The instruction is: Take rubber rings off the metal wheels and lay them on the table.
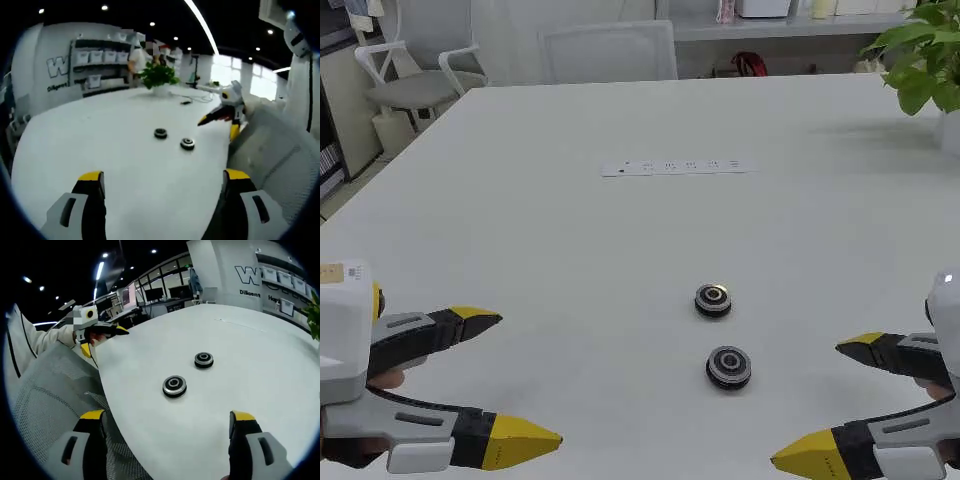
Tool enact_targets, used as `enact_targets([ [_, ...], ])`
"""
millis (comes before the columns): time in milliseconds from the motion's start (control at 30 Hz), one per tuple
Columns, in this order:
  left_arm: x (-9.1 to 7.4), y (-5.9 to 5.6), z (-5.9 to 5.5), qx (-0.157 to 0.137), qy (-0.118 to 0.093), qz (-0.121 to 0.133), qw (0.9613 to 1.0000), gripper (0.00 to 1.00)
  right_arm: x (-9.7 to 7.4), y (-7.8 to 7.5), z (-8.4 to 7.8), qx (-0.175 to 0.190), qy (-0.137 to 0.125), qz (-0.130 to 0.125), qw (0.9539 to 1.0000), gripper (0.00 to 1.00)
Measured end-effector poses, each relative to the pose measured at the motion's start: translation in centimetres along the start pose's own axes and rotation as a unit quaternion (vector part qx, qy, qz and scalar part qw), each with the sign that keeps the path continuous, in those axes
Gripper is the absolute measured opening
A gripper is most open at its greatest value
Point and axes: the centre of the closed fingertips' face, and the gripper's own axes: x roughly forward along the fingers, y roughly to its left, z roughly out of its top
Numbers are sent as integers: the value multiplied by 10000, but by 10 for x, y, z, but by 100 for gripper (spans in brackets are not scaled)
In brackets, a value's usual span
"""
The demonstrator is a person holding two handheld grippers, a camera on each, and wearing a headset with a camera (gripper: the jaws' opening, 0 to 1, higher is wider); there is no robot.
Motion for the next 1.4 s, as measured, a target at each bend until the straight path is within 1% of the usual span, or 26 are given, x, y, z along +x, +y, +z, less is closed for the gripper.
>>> enact_targets([
  [500, -2, 0, 2, 3, -70, 36, 10000, 100, -8, 2, -4, 43, -29, -114, 9999, 99],
  [733, -2, -2, 2, 18, -66, 12, 10000, 100, -11, 1, -5, 82, -58, -194, 9998, 98],
  [1167, -3, -6, 2, -37, -134, -71, 9999, 100, -21, 3, -11, 153, -73, -338, 9993, 98],
  [1400, -3, -10, 1, -50, -116, -136, 9998, 100, -25, 3, -14, 187, -57, -397, 9990, 98],
])
